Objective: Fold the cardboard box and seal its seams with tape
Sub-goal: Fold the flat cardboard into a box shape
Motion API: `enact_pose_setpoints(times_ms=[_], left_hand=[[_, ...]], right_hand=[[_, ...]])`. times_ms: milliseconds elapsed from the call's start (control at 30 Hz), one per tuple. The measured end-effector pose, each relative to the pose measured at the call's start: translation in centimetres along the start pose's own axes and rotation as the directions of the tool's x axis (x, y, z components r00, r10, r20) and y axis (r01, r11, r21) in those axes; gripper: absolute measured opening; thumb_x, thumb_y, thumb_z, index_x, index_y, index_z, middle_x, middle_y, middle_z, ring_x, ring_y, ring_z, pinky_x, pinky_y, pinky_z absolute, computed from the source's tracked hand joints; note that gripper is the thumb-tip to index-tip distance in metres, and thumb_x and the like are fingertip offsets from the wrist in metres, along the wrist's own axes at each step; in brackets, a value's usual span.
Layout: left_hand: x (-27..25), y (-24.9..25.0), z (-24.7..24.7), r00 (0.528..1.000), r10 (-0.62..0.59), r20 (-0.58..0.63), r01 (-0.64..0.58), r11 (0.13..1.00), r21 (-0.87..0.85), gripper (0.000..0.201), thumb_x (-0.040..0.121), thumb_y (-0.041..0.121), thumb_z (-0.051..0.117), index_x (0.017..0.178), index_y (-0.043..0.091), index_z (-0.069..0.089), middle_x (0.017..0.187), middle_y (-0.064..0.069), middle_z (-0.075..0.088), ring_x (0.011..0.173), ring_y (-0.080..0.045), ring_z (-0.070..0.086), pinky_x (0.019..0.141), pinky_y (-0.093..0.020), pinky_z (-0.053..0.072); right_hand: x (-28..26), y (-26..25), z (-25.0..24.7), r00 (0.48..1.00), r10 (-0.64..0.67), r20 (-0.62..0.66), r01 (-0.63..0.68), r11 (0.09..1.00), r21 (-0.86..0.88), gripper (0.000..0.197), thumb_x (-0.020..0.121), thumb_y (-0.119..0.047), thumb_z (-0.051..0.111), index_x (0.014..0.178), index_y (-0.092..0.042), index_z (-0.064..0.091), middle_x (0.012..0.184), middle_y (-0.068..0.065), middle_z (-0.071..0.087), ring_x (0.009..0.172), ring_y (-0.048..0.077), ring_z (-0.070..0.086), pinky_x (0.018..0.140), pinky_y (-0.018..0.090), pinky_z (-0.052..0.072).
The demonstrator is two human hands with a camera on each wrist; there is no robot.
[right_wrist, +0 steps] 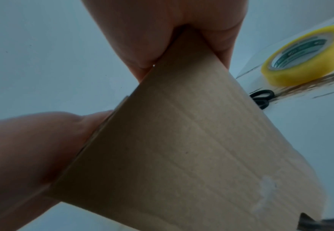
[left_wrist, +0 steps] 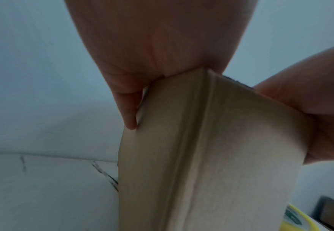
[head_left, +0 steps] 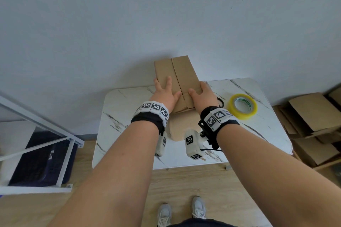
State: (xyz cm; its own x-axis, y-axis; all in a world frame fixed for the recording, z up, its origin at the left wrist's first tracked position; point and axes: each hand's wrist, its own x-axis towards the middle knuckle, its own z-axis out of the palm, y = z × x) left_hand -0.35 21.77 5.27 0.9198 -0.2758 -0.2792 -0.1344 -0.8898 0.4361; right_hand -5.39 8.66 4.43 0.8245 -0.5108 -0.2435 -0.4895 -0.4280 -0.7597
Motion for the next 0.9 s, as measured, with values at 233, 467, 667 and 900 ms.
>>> enact_pose_setpoints(times_ms=[233, 467, 667, 900], left_hand=[[-0.2, 0.1, 0.3, 0.999, -0.018, -0.029, 0.017, 1.0, -0.023, 0.068, 0.097, 0.052, 0.031, 0.151, 0.035, -0.006, 0.159, -0.014, -0.016, 0.143, -0.036, 0.024, 0.112, -0.045, 0.032], [-0.1, 1.8, 0.0, 0.987, 0.011, -0.161, -0.026, 0.995, -0.092, 0.059, 0.1, 0.043, 0.035, 0.151, 0.037, 0.008, 0.159, -0.019, 0.0, 0.128, -0.038, 0.047, 0.1, -0.042, 0.043], [0.8, 3.2, 0.6, 0.986, 0.068, -0.153, -0.087, 0.988, -0.124, 0.046, 0.104, 0.027, 0.025, 0.149, 0.032, 0.024, 0.16, -0.015, -0.001, 0.132, -0.034, 0.043, 0.101, -0.036, 0.04], [0.8, 3.1, 0.2, 0.957, 0.109, -0.269, -0.112, 0.994, 0.004, 0.043, 0.103, 0.026, 0.027, 0.146, 0.026, 0.033, 0.16, -0.012, 0.008, 0.143, -0.032, 0.023, 0.108, -0.043, 0.034]], right_hand=[[0.7, -0.3, -0.5, 0.993, -0.004, 0.114, -0.002, 0.999, 0.054, 0.05, 0.095, -0.033, 0.042, 0.143, -0.022, 0.037, 0.134, 0.004, 0.056, 0.106, 0.026, 0.058, 0.089, 0.034, 0.046], [0.2, -0.1, -1.7, 0.99, 0.127, 0.063, -0.123, 0.99, -0.062, 0.05, 0.082, -0.047, 0.042, 0.119, -0.016, 0.053, 0.105, 0.008, 0.064, 0.09, 0.032, 0.064, 0.081, 0.046, 0.056], [1.1, 0.4, -2.5, 0.998, 0.05, -0.028, -0.049, 0.999, 0.023, 0.058, 0.084, -0.049, 0.052, 0.133, -0.019, 0.049, 0.121, 0.002, 0.062, 0.093, 0.028, 0.068, 0.085, 0.045, 0.056], [1.1, 1.1, -2.8, 0.999, 0.024, 0.044, -0.027, 0.997, 0.072, 0.064, 0.087, -0.056, 0.051, 0.139, -0.02, 0.044, 0.13, 0.003, 0.058, 0.106, 0.028, 0.064, 0.093, 0.046, 0.052]])
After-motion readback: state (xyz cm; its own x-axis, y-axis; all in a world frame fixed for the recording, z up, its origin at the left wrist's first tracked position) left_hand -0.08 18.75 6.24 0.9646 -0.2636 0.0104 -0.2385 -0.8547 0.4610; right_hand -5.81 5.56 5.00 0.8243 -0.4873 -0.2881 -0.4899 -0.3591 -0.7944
